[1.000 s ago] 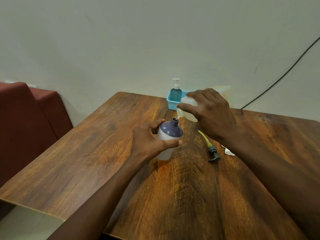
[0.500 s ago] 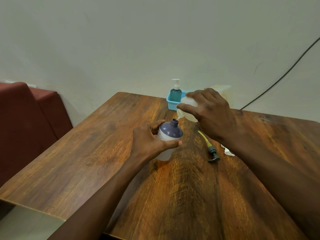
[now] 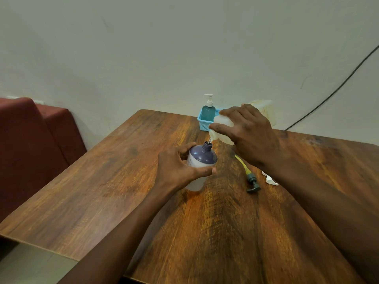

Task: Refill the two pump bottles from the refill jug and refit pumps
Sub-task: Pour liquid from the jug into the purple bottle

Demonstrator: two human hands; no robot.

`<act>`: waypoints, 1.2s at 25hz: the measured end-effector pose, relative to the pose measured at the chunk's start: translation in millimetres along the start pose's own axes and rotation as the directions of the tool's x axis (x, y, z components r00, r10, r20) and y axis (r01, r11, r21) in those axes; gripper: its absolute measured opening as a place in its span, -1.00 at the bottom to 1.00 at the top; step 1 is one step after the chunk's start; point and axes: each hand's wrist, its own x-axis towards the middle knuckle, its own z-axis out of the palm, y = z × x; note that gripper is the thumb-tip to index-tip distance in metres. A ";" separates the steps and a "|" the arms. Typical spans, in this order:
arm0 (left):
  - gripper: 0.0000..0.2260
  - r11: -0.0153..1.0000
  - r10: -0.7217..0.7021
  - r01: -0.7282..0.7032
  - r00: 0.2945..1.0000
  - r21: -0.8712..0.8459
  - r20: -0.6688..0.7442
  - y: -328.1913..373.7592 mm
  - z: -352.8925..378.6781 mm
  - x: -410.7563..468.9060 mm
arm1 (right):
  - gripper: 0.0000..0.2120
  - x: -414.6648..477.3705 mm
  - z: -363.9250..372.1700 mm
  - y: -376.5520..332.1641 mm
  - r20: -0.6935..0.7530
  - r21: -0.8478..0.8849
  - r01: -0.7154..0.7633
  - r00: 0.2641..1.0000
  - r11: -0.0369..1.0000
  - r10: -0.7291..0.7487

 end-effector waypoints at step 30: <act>-0.28 1.000 -0.004 0.004 1.000 -0.003 0.019 -2.5 -0.3 0.2 | -0.59 -1.1 3.5 2.9 0.007 -0.021 0.029 1.000 0.999 -0.029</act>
